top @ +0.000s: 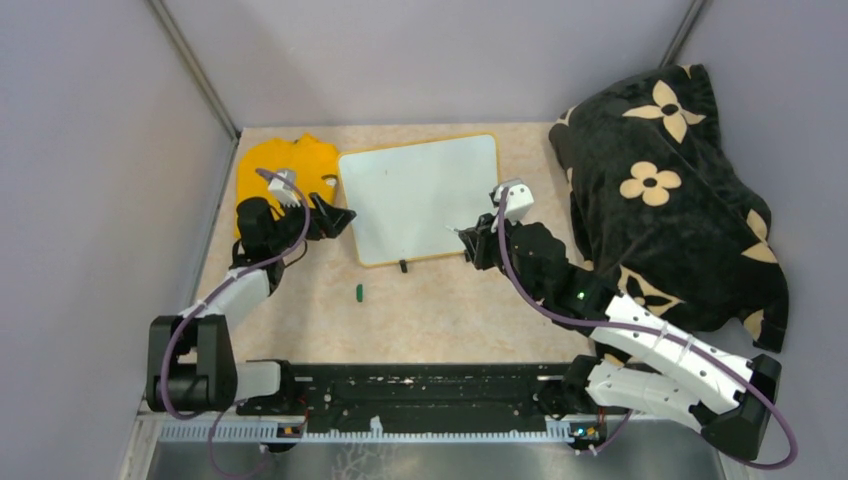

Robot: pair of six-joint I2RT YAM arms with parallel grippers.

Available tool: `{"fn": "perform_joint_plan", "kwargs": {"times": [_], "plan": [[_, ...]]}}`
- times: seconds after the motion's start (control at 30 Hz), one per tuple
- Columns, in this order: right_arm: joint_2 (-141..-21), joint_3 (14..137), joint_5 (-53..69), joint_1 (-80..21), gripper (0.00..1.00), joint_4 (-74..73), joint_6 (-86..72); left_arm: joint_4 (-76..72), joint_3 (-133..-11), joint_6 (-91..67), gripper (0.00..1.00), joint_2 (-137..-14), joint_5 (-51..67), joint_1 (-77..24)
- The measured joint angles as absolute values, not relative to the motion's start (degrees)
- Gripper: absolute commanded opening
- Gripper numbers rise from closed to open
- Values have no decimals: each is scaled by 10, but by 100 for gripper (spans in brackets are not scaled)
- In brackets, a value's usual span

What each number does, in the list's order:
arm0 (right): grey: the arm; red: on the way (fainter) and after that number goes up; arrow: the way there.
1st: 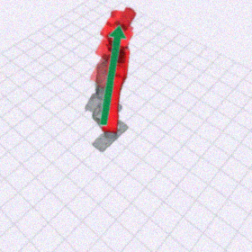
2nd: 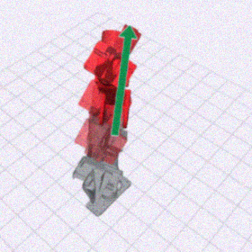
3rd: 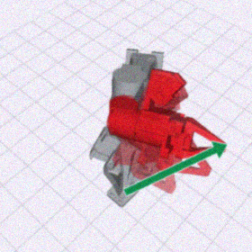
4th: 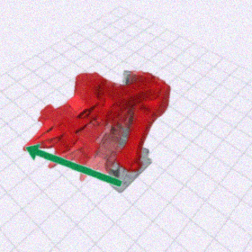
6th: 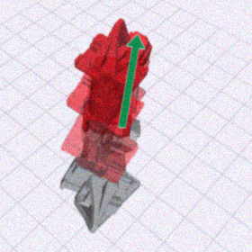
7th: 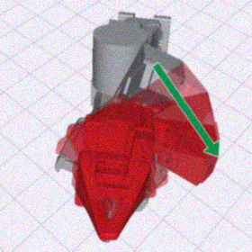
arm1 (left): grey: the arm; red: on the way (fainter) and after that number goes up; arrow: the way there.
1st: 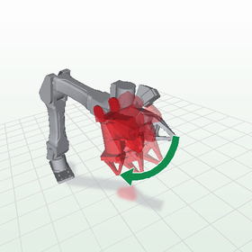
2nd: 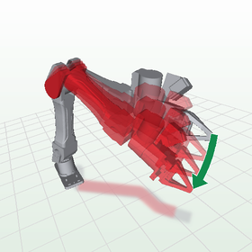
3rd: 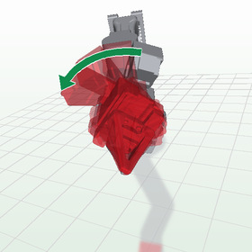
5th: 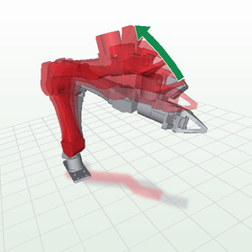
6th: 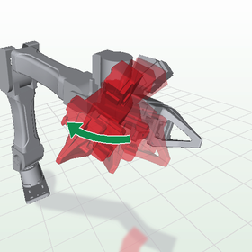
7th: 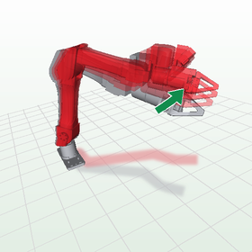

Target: Write a sentence on the whiteboard

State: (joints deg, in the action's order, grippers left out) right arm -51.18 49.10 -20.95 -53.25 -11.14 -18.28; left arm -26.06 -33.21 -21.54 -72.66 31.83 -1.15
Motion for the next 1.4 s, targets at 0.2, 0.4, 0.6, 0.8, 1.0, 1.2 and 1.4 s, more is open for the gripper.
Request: {"fn": "perform_joint_plan", "kwargs": {"times": [0.2,0.4,0.6,0.8,1.0,1.2,1.4], "plan": [[-512,491,-208,-533,0,-111,-187,-342,-312,-249,94,-769,377,17],[-502,480,-184,-533,0,-97,-186,-425,-272,-263,91,-827,427,21],[-491,469,-161,-533,0,-89,-185,-476,-273,-270,85,-872,484,22],[-492,469,-156,-533,0,-87,-185,-542,-294,-290,79,-937,542,22],[-492,469,-153,-533,0,-89,-186,-622,-295,-317,77,-980,575,22],[-492,469,-153,-533,0,-92,-186,-663,-292,-321,74,-1003,581,22],[-511,469,-147,-533,0,-90,-188,-696,-282,-321,71,-1026,581,22]]}}
